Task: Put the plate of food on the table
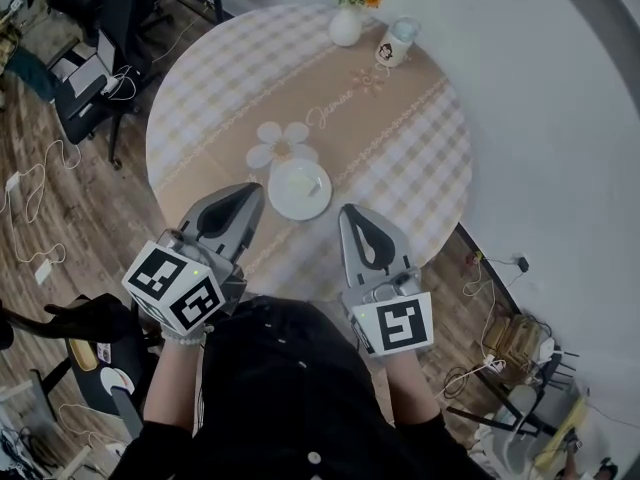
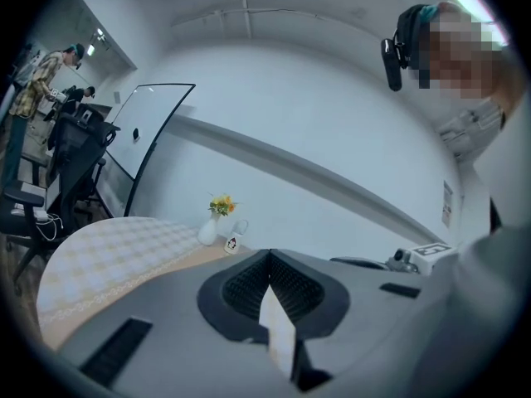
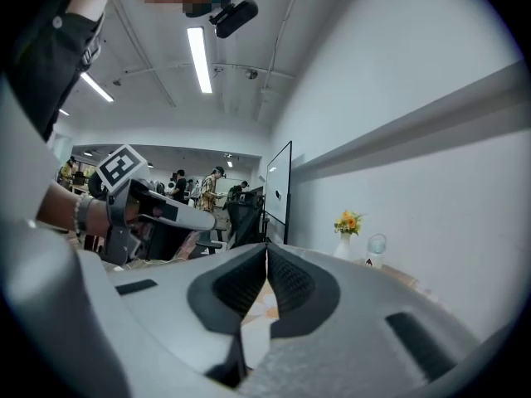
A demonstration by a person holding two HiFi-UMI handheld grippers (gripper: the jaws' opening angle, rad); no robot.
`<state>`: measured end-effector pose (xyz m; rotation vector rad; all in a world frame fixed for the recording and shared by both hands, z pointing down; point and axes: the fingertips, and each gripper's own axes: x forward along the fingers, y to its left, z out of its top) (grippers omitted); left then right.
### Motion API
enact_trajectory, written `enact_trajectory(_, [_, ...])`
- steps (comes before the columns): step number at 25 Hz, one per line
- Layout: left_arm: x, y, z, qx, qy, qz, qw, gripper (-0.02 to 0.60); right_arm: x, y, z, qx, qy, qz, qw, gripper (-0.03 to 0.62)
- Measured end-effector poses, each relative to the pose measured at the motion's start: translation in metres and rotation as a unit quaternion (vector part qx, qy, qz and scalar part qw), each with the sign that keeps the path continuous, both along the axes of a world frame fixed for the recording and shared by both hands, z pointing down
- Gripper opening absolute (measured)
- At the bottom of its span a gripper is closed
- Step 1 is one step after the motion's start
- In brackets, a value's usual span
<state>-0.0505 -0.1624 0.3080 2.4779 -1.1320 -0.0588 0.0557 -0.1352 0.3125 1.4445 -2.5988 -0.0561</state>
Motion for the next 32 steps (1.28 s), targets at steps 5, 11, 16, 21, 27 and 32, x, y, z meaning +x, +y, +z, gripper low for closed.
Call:
enact_trajectory(5, [0.003, 0.009, -0.023, 0.028, 0.007, 0.005, 0.9996, 0.002, -0.003, 0.003, -0.015, 0.018, -0.001, -0.003, 1.000, 0.002])
enact_trajectory(11, [0.004, 0.018, -0.039, 0.047, 0.013, 0.013, 0.9987, 0.003, -0.009, 0.004, -0.034, 0.039, -0.005, -0.005, 0.999, 0.003])
enact_trajectory(16, [0.005, 0.022, -0.040, 0.050, 0.003, 0.013, 0.9986, 0.002, -0.016, 0.007, -0.044, 0.048, -0.005, -0.015, 0.999, 0.002])
enact_trajectory(21, [0.004, 0.025, -0.044, 0.056, 0.001, 0.015, 0.9983, 0.002, -0.021, 0.008, -0.046, 0.048, -0.007, -0.017, 0.999, 0.002])
enact_trajectory(27, [0.004, 0.028, -0.045, 0.057, 0.001, 0.018, 0.9982, 0.002, -0.024, 0.011, -0.047, 0.045, -0.009, -0.020, 0.999, 0.002])
enact_trajectory(32, [0.004, 0.030, -0.047, 0.060, 0.004, 0.020, 0.9980, 0.002, -0.026, 0.012, -0.043, 0.044, -0.004, -0.021, 0.999, 0.001])
